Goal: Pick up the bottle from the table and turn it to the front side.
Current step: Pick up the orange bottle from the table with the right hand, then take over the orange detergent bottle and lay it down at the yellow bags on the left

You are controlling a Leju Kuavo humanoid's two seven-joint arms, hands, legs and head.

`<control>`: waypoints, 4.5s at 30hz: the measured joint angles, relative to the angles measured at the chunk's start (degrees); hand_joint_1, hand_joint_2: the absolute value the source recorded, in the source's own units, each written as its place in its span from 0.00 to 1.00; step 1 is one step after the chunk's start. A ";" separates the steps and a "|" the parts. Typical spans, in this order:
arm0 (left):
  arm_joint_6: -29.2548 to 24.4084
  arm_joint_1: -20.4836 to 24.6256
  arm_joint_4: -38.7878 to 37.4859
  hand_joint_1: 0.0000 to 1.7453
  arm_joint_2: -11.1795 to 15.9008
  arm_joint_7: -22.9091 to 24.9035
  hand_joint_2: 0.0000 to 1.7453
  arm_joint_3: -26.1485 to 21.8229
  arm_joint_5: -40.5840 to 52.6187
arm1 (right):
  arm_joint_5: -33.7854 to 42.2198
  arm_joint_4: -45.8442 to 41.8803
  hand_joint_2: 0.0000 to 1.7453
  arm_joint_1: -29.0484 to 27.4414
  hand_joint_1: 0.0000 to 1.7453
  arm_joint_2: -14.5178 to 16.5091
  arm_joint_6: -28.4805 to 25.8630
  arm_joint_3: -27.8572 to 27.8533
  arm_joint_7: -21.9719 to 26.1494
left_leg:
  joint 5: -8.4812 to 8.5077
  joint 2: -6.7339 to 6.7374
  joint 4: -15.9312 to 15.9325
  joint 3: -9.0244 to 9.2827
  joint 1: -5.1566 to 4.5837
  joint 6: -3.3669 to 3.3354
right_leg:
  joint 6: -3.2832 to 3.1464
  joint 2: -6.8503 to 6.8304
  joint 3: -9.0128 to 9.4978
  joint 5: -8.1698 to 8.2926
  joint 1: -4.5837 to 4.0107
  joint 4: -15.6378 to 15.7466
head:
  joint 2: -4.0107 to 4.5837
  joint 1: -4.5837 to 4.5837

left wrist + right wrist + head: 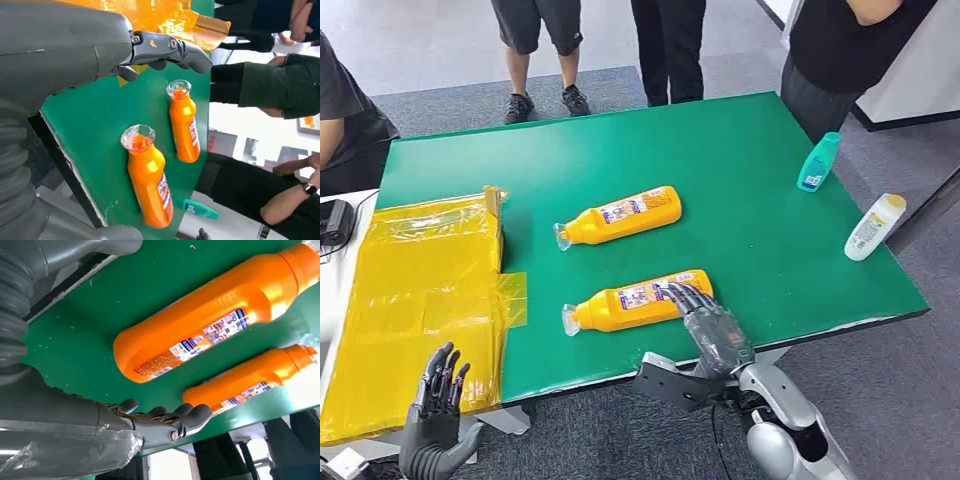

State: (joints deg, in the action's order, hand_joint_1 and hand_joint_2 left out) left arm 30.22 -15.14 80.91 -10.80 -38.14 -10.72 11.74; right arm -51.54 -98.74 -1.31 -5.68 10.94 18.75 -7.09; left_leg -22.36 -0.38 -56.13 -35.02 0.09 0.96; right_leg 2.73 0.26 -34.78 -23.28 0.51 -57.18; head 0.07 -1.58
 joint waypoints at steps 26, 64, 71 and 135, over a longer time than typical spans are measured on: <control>-5.51 5.61 -5.82 0.00 5.34 0.00 1.00 11.84 -4.32 | 0.44 24.02 1.00 21.33 0.00 -2.64 8.40 4.14 -3.28 | 0.31 0.00 0.00 -0.07 -0.02 0.00 | -0.03 0.00 -0.06 0.32 0.01 -0.01 | 0.00 0.01; -7.97 7.57 -9.04 0.00 7.86 0.00 1.00 19.04 -6.04 | -0.93 44.65 1.00 31.18 0.00 0.58 7.75 8.10 -2.54 | 0.31 -0.01 0.00 -0.09 -0.02 0.00 | -0.03 -0.01 -0.07 0.32 0.01 -0.02 | 0.00 0.01; -8.06 7.59 -9.07 0.00 8.12 -0.01 1.00 19.23 -6.17 | -1.03 46.06 1.00 31.53 0.70 1.14 7.15 8.36 -2.22 | 0.31 -0.01 0.00 -0.09 -0.02 0.00 | -0.03 0.00 -0.07 0.32 0.01 -0.02 | 0.00 0.01; 2.34 2.35 -0.11 0.00 5.08 -0.02 1.00 11.01 -9.99 | 19.38 5.80 1.00 3.53 1.00 6.78 -4.73 -0.87 11.08 | 0.26 -0.04 0.00 -0.18 -0.01 0.02 | -0.03 -0.03 -0.16 0.23 0.00 -0.02 | 0.00 0.01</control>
State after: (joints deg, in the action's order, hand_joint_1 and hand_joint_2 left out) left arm 32.56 -12.80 80.80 -5.72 -38.16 0.29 1.74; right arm -32.16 -92.94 2.22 1.10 6.21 17.88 3.98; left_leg -22.10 -0.42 -56.13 -35.21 0.08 0.98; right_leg 2.70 0.24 -34.95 -23.05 0.51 -57.20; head 0.07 -1.58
